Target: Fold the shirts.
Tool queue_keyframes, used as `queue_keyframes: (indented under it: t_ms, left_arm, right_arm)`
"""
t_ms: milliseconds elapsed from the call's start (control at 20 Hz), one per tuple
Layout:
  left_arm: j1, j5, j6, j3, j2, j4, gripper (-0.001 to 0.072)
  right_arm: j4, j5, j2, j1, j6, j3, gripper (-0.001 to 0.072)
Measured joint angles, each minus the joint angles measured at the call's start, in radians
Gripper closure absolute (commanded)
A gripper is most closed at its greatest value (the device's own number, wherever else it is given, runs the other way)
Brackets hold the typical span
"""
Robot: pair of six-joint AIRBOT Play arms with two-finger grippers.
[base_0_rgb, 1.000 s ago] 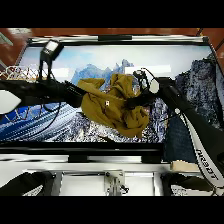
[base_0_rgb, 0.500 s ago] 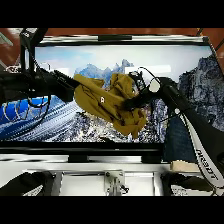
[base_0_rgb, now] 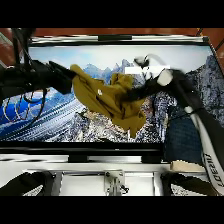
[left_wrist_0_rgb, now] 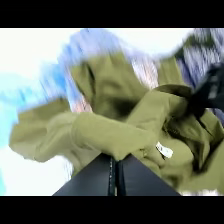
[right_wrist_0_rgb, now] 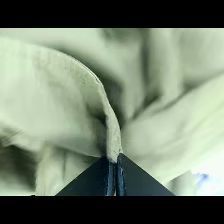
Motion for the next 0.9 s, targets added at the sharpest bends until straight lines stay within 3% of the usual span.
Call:
queue_keyframes:
  t_ms: [200, 400, 600, 800, 900]
  left_arm:
    - [0.023, 0.207, -0.141, 0.094, 0.0, 0.012, 0.0656]
    - [0.019, 0.266, -0.203, 0.244, 0.009, 0.013, 0.0656]
    - [0.018, 0.097, -0.2, 0.321, 0.032, 0.014, 0.0657]
    - [0.013, -0.219, -0.2, 0.255, 0.026, 0.018, 0.0657]
    - [0.005, -0.304, -0.212, 0.141, 0.024, 0.019, 0.0656]
  right_arm:
    - [0.003, -0.008, 0.128, -0.079, -0.008, 0.245, 0.0647]
    - [0.006, -0.025, 0.286, -0.114, -0.008, 0.425, 0.0647]
    - [-0.025, 0.058, 0.412, -0.125, 0.072, 0.481, 0.0647]
    - [-0.061, 0.37, 0.43, -0.127, 0.208, 0.424, 0.0648]
    - [-0.064, 0.479, 0.429, -0.122, 0.251, 0.314, 0.0647]
